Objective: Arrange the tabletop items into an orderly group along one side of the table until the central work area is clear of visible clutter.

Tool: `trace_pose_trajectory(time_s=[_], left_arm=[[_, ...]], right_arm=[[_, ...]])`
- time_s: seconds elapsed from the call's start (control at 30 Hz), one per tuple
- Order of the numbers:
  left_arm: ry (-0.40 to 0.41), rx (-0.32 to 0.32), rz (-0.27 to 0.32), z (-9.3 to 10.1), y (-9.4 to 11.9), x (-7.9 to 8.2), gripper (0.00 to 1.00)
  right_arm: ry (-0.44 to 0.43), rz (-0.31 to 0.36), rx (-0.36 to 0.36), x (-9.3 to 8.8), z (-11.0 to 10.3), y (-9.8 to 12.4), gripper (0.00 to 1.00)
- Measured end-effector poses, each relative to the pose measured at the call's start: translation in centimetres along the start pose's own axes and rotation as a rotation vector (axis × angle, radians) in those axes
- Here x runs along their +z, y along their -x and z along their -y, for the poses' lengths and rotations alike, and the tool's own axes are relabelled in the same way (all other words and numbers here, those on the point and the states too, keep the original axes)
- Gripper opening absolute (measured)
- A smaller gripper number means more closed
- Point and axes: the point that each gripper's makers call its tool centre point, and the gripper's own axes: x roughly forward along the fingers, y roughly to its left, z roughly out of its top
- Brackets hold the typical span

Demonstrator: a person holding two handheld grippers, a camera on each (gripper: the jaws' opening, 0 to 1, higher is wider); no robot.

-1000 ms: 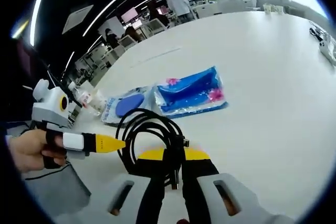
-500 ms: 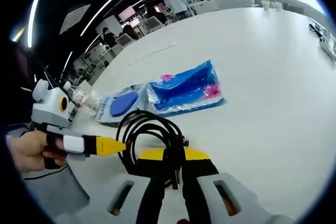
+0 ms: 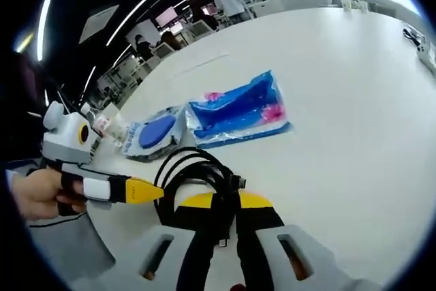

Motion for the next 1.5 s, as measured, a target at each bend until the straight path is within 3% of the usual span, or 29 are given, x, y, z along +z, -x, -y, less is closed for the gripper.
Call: trace_pose_trajectory(time_s=[0.2, 0.63, 0.83, 0.9, 0.93, 1.07, 1.23, 1.37, 1.5], left_arm=[[-0.007, 0.002, 0.015, 0.1, -0.2, 0.2, 0.01], [-0.017, 0.009, 0.028, -0.1, -0.2, 0.2, 0.01], [-0.056, 0.037, 0.059, 0.0, 0.1, 0.1, 0.05], [-0.058, 0.029, 0.065, 0.0, 0.2, 0.2, 0.11], [-0.058, 0.015, 0.066, 0.5, 0.4, 0.2, 0.16], [-0.115, 0.025, 0.111, 0.7, 1.2, 0.8, 0.46], [-0.21, 0.015, 0.105, 1.2, 2.6, 0.5, 0.49], [-0.288, 0.003, 0.103, 1.4, 4.2, 0.2, 0.65], [-0.277, -0.008, 0.108, 1.4, 5.8, 0.3, 0.82]], right_arm=[[-0.035, 0.022, 0.012, 0.0, 0.4, -0.2, 0.07], [-0.009, 0.02, 0.014, 0.1, 0.3, -0.4, 0.08], [0.086, 0.04, -0.005, 0.2, 0.5, -0.2, 0.15], [0.125, 0.04, 0.041, 0.0, -0.4, -0.1, 0.29], [0.138, 0.083, 0.061, 0.6, -0.9, 0.1, 0.36], [0.189, 0.114, 0.085, 0.9, -2.0, 1.1, 0.51], [0.222, 0.142, 0.112, 1.1, -2.7, 2.2, 0.6], [0.228, 0.137, 0.124, 0.7, -2.7, 3.3, 0.67], [0.254, 0.171, 0.12, 1.0, -2.6, 4.6, 0.69]])
